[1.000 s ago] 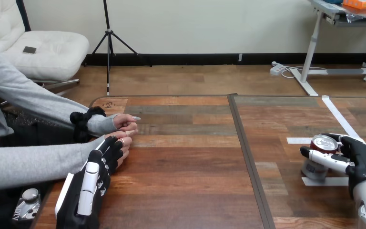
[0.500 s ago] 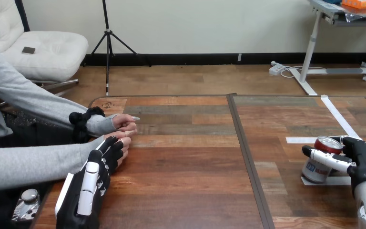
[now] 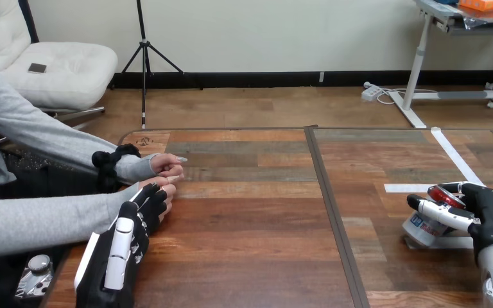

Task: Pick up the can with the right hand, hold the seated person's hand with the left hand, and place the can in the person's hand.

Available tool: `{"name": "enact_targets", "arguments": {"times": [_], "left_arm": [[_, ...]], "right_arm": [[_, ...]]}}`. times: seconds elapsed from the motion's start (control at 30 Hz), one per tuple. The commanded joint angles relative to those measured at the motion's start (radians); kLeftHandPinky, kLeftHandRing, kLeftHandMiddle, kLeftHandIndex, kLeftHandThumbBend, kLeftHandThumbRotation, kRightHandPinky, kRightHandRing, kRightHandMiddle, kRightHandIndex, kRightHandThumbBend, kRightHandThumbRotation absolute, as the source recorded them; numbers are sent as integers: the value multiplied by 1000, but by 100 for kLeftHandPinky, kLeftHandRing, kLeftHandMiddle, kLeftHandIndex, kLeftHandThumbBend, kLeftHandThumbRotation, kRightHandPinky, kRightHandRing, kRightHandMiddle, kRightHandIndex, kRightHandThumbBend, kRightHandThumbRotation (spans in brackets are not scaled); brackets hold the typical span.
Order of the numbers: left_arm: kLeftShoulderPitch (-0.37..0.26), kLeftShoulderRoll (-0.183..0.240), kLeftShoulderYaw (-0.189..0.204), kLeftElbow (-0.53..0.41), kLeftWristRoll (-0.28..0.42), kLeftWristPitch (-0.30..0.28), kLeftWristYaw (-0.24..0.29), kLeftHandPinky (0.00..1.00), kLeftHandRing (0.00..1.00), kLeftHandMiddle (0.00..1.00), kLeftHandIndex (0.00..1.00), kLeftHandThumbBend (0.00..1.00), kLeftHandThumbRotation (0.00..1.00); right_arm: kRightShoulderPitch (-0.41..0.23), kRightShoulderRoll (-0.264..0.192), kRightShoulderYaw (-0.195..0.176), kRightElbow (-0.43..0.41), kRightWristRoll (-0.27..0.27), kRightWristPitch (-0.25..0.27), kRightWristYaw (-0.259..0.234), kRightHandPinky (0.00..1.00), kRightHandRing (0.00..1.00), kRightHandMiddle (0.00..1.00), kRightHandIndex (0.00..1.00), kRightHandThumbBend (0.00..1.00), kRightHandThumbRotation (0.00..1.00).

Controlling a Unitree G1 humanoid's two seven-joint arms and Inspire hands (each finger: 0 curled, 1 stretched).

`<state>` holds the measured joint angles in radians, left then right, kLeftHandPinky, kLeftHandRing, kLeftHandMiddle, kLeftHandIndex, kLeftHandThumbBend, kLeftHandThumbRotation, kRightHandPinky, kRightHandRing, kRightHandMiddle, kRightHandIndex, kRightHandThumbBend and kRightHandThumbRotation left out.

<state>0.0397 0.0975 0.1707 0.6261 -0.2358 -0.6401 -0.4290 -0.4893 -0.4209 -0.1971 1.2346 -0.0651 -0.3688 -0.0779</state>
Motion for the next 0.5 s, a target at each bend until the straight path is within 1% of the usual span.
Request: {"name": "enact_targets", "arguments": {"times": [0.0,0.23,0.47], "left_arm": [[-40,7,-8,-62,-1,-7,-1,94,90,88,88,56,100],[-36,6,-8,-67,0,-5,1,94,90,88,87,56,100],[-37,10,-8,-66,-2,-4,-6,93,90,88,87,57,100]], "right_arm": [[-36,-4,-3,-3,10,-34,0,37,41,47,49,72,0],[-34,-1,-8,-11,24,-51,11,37,40,46,49,72,0],[-34,0,-6,-25,28,-61,14,36,39,46,49,73,0]]}}
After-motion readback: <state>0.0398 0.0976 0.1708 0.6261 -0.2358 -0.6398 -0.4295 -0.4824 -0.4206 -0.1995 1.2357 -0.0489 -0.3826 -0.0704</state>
